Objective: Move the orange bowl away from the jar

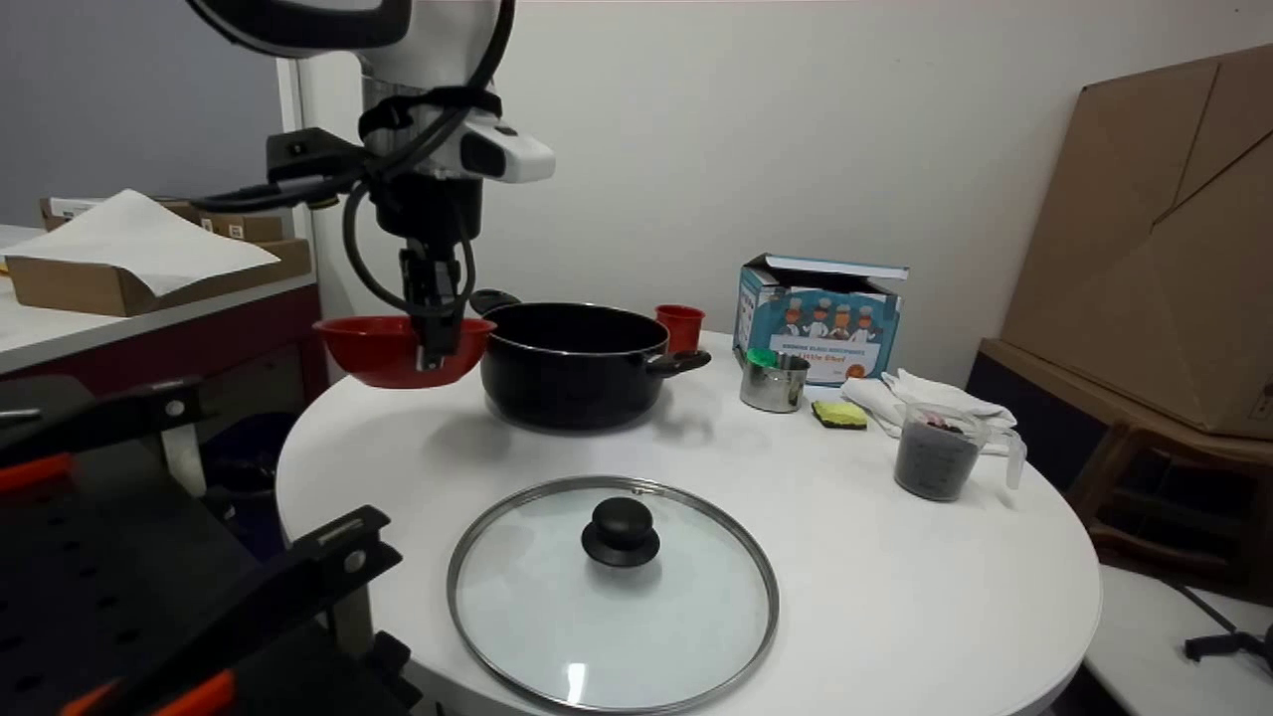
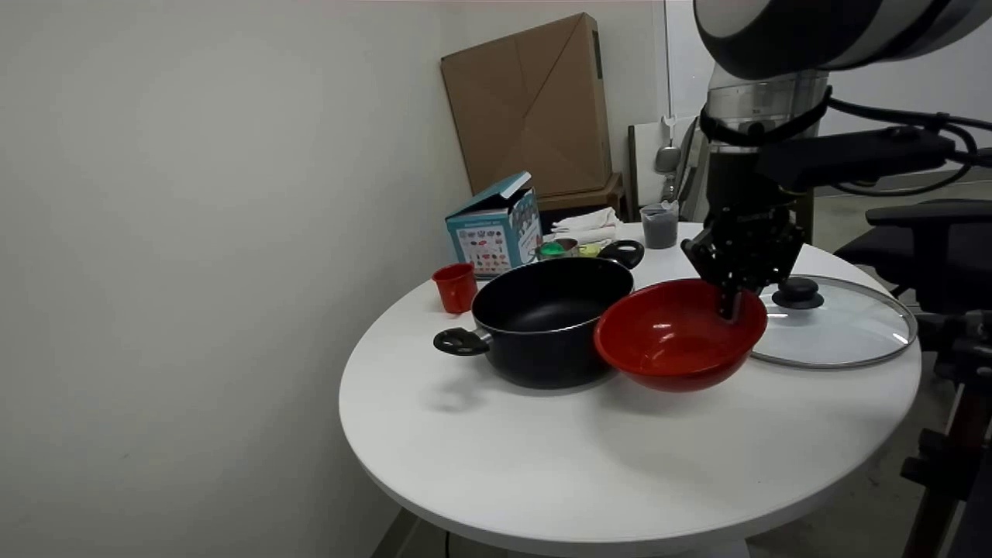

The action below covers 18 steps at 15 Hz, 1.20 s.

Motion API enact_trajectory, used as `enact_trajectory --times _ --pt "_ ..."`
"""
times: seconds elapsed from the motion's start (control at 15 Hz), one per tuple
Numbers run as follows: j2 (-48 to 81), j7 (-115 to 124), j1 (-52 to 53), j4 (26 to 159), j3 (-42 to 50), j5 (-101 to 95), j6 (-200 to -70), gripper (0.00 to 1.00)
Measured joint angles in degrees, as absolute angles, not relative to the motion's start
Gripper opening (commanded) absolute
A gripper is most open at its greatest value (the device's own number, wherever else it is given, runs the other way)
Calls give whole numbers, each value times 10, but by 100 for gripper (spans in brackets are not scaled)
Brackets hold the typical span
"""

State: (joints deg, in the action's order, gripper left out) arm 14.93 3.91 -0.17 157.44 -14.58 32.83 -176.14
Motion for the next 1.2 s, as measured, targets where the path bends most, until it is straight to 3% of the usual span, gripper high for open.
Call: enact_trajectory --times 1.2 --pt "319 -27 -227 1566 -270 301 -1908 7"
